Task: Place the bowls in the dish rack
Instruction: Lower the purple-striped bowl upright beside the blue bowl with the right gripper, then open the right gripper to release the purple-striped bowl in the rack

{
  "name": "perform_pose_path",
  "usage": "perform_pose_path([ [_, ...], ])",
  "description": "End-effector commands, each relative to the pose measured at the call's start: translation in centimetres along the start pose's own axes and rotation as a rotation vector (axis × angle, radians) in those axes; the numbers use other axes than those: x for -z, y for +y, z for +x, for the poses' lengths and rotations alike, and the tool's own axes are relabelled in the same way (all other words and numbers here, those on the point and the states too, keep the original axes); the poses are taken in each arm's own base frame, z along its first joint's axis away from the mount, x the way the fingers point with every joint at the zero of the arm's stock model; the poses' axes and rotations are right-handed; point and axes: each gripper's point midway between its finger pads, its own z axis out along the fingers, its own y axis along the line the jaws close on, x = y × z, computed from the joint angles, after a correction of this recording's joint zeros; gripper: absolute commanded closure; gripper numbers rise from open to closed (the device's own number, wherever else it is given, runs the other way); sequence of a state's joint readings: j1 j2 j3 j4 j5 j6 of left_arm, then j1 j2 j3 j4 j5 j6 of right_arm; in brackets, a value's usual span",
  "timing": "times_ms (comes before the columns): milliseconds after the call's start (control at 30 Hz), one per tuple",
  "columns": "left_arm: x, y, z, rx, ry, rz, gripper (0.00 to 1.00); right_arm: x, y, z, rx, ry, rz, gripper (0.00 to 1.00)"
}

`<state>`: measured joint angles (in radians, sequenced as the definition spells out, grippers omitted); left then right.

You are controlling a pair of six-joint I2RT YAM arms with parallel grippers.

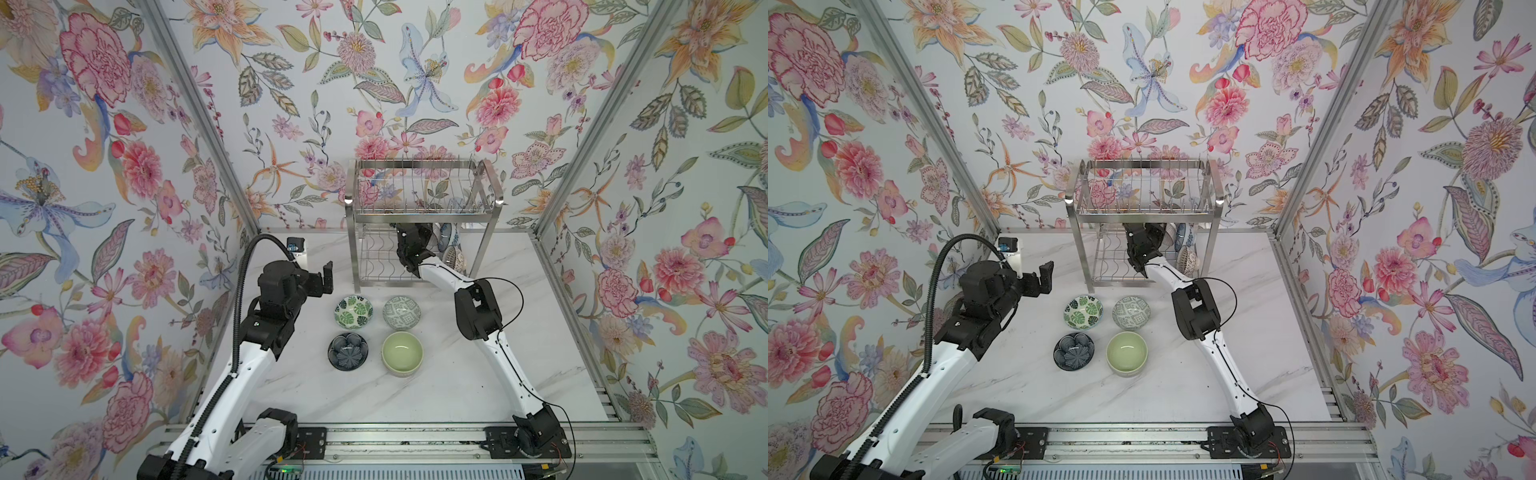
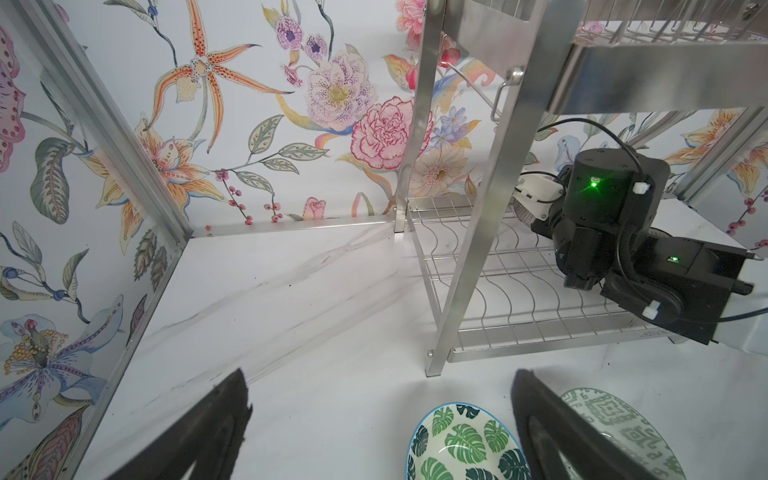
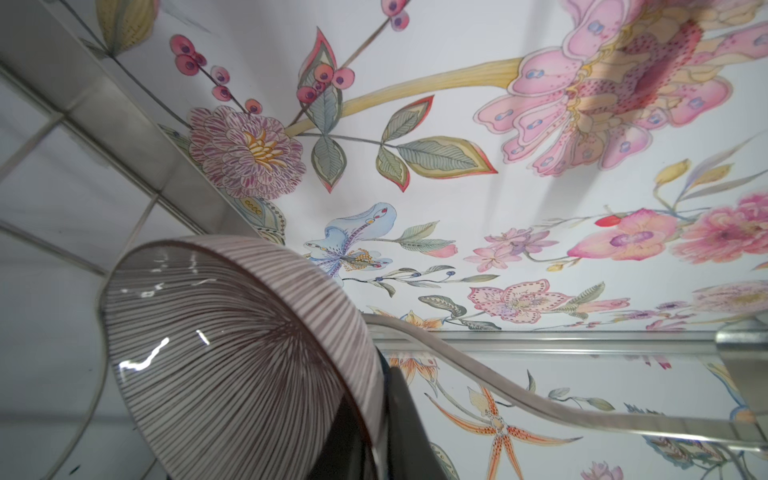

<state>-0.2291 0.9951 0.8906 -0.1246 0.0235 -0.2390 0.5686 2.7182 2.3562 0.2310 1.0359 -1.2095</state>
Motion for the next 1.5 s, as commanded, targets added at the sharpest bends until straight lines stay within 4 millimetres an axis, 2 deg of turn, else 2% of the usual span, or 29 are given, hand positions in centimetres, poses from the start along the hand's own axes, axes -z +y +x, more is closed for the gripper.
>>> perform_pose_path([
  [0,-0.2,0.2,-0.1,0.006,-0.017,0.005,0.01,0.8,2.3,-1.0,0.015,-0.027,-0.036,0.87],
  [333,0.0,0.1,-0.2,0.009,-0.021,0.009,0.01,1.3,1.3,-1.6,-0.004,-0.038,-0.034,0.86],
  [500,0.1,0.1,-0.1,0.013,-0.022,0.013,0.01,1.4,0.7,-1.8,-0.014,-0.045,-0.032,0.83],
  [1167,0.0,-0.1,-0.1,0.018,-0.020,0.026,0.01,1.6,-0.9,-1.8,-0.037,-0.046,-0.033,0.78],
  [1267,0.1,-0.1,-0.1,0.017,-0.021,0.025,0.01,1.9,-1.4,-1.9,-0.041,-0.049,-0.031,0.68],
  [1400,0.0,-0.1,-0.1,0.017,-0.021,0.025,0.01,2.5,-2.5,-2.3,-0.068,-0.063,-0.034,0.44],
  [1467,0.1,-0.1,-0.1,0.017,-0.022,0.022,0.01,3.0,-3.2,-2.7,-0.082,-0.074,-0.035,0.35],
])
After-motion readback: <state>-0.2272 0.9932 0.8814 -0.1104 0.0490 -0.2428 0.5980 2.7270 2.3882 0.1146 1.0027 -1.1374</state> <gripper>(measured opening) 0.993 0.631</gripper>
